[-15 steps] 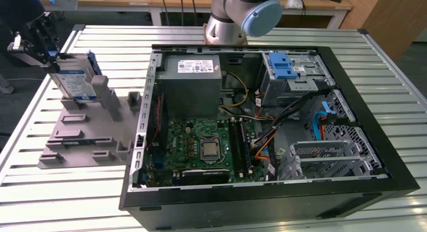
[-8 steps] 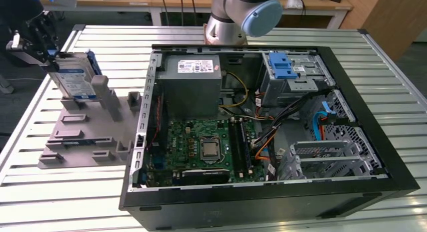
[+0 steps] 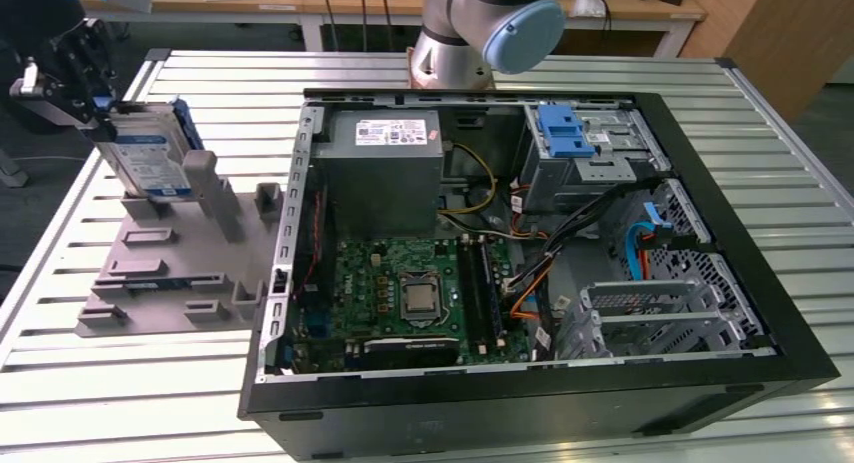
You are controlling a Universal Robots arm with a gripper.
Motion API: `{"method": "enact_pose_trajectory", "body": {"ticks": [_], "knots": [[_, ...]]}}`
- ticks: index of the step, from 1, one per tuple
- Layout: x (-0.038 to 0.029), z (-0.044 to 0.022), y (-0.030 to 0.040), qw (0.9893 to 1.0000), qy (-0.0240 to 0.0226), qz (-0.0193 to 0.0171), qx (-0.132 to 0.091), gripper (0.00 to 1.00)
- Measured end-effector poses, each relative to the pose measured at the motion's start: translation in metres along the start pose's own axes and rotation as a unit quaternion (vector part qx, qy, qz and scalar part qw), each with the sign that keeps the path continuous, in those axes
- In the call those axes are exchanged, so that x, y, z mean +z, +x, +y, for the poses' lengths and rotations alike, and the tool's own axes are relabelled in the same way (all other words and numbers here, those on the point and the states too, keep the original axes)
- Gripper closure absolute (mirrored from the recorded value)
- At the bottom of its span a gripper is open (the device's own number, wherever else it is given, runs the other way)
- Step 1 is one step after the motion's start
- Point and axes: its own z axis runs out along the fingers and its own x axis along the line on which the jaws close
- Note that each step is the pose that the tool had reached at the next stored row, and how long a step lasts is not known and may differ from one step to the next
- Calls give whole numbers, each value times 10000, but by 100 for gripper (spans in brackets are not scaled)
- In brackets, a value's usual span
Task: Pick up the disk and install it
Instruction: 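Pick up the disk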
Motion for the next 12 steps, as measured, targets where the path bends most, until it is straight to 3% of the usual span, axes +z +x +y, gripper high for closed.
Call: {"method": "enact_pose_trajectory", "body": {"ticks": [12], "knots": [[-45,1,0,10000,0,0,0,64]]}}
